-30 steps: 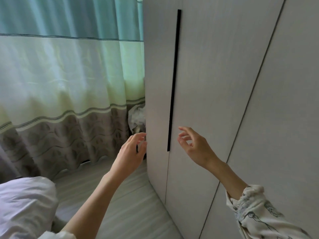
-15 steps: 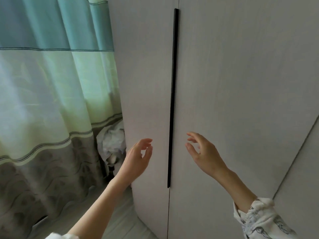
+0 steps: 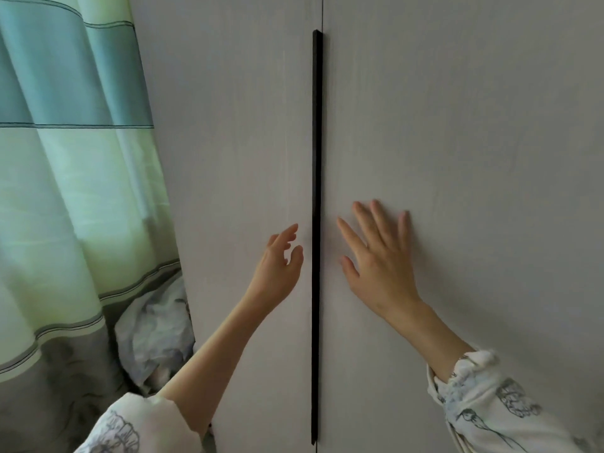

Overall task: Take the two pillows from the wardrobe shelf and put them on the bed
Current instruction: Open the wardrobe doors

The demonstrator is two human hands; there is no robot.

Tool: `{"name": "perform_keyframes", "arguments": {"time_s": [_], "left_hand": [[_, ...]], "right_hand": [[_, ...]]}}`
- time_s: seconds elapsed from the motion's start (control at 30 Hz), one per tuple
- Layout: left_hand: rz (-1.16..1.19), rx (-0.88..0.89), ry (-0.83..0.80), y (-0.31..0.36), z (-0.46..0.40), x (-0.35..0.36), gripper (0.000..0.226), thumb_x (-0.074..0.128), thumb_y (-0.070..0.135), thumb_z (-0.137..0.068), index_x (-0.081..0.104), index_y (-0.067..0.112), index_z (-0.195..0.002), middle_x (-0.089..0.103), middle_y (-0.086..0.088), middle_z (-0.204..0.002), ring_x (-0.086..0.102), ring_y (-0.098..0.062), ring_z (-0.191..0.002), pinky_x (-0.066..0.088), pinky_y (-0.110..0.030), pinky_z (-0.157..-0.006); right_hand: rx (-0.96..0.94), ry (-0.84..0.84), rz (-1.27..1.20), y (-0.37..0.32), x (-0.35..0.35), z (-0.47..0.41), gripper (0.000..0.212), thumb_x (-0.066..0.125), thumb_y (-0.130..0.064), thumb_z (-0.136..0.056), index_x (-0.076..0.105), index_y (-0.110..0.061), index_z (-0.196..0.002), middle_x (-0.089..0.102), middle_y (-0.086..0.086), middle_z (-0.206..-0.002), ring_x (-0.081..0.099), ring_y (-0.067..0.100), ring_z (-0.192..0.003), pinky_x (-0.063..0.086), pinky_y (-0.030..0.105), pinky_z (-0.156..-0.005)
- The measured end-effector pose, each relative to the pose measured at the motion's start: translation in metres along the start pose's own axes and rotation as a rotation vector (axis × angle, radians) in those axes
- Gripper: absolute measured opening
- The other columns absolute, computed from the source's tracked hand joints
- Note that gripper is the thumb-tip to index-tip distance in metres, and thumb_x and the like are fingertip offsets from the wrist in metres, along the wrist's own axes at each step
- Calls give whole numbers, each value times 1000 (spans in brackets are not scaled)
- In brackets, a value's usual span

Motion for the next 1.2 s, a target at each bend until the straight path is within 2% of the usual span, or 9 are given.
{"name": "perform_keyframes", "arguments": {"time_s": [0.1,0.17,0.33,0.6,0.77,0.87,0.93,1.03,1.2], "left_hand": [[46,21,-26,2,-17,12,41,41,13,-96,40,15,-137,47,-1,-121,49,-7,-103,33,0,-78],[73,43,-38,4,-22,18,41,40,13,-96,41,17,-136,48,0,-119,50,-3,-98,35,2,-77],[198,61,-94,-1,-24,21,46,38,5,-92,43,17,-136,52,-9,-123,55,-15,-103,48,-40,-94],[298,29,-220,-5,-17,10,46,35,6,-94,43,23,-135,51,-8,-126,54,-18,-110,47,-42,-96],[361,7,-254,-5,-1,-12,43,33,3,-93,45,20,-130,55,-9,-120,57,-22,-107,48,-44,-93],[380,22,-292,-4,12,-32,41,34,1,-93,48,21,-127,58,-9,-113,59,-20,-101,50,-37,-90],[409,2,-311,-3,21,-45,39,38,3,-93,48,20,-127,60,-8,-110,61,-18,-96,51,-32,-86],[442,-42,-319,-4,35,-63,37,43,8,-94,49,21,-128,61,-8,-112,60,-20,-102,49,-39,-93],[478,-52,-311,-5,60,-95,42,37,4,-93,50,22,-128,61,-7,-111,60,-20,-104,47,-43,-96]], "right_hand": [[-7,-14,195,5,21,0,72,69,-30,-76,39,-16,-139,27,12,-151,12,31,-141,3,61,-110],[-9,-9,254,9,29,0,78,68,-34,-75,32,-19,-142,18,9,-154,5,29,-142,-2,59,-112],[13,14,320,9,34,0,81,64,-38,-76,25,-22,-144,8,4,-154,3,27,-143,-4,57,-112],[94,-99,477,1,29,-1,78,62,-43,-79,25,-24,-145,19,7,-154,14,30,-142,3,61,-110],[177,-218,420,-13,19,-5,75,65,-26,-79,27,-23,-144,13,6,-156,8,29,-143,6,59,-111],[252,-287,203,-29,12,-4,64,55,-15,-86,27,-19,-144,13,7,-156,8,27,-143,15,51,-110],[396,-294,-193,-50,8,3,57,46,-9,-91,26,-17,-144,27,8,-151,24,26,-139,26,39,-108],[668,-329,-810,-92,4,19,49,38,-5,-95,31,-17,-143,47,9,-138,44,24,-127,33,26,-102],[786,-376,-1102,-147,-9,28,45,36,-9,-97,41,-26,-138,52,3,-129,46,18,-124,35,36,-107]]}}
Point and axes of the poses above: each hand's wrist, its own z-axis away from the middle knuckle, its own x-axis out of the palm, y = z × x, the point moved 5 cm from there along -z, towards the middle knuckle
